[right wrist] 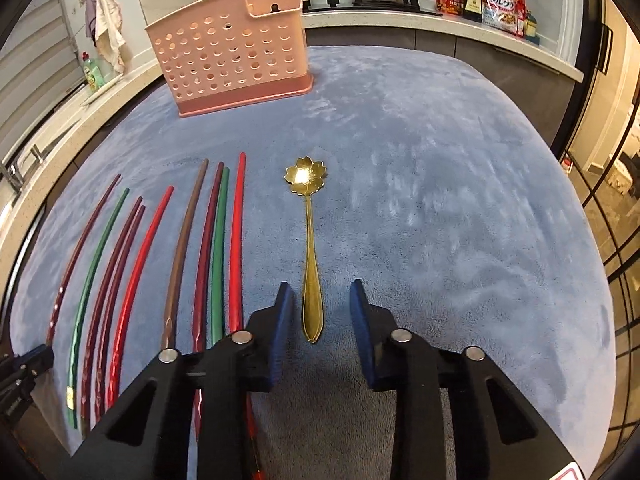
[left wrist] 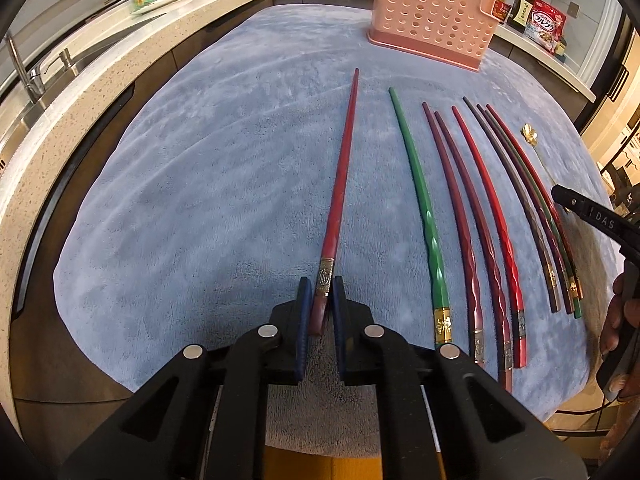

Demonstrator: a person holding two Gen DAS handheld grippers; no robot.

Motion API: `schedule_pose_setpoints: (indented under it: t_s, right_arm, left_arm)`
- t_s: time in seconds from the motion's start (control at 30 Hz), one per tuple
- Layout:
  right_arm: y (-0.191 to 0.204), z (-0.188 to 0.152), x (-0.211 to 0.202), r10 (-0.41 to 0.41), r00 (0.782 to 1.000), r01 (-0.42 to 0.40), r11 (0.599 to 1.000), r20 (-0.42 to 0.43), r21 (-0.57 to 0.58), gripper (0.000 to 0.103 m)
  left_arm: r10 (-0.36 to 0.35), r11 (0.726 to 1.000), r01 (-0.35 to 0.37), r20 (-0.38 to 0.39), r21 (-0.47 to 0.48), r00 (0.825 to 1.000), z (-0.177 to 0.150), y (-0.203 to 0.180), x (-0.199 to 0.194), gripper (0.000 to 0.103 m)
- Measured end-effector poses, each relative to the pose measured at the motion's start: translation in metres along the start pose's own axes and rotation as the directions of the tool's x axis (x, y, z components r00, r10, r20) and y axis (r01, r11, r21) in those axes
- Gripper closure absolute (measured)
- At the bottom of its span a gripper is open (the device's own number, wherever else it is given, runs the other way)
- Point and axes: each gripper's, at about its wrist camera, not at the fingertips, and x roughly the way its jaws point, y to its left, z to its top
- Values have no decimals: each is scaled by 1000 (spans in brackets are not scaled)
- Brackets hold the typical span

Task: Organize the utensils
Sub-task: 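Close the right tool on the gold spoon's handle, then lift the red chopstick with the left tool while the right tool carries the spoon to the pink holder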

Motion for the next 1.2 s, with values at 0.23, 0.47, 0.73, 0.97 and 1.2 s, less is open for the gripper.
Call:
schedule_pose_setpoints:
  t_s: [0.23,0.47,0.73,0.97,1.2]
  right_arm:
    - [-2,-7,-9,21,1000,-21,1000,5,-13,93]
    - [-6,-14,-36,31,998,-31,1000,45,-4,93]
    - [-14,-6,-82,41,990,-42,999,134,6,102]
    - [-17,-3,-92,36,986,-38,999,161,8,101]
    - [-18,-11,-96,31,986,-32,999,166,7,101]
  left_arm:
    - [-5,1000,5,-2,-6,1000,0,0,-2,93]
    - [-8,1000,8,22,-7,1000,-2,0,-17,93]
    - [-18,1000,20,90,-19,996,9,2,-46,96]
    - [-54,998,58,87,-40,995,10,8,-48,91]
    - [-55,997,56,23,-60,998,-7,13,-20,73]
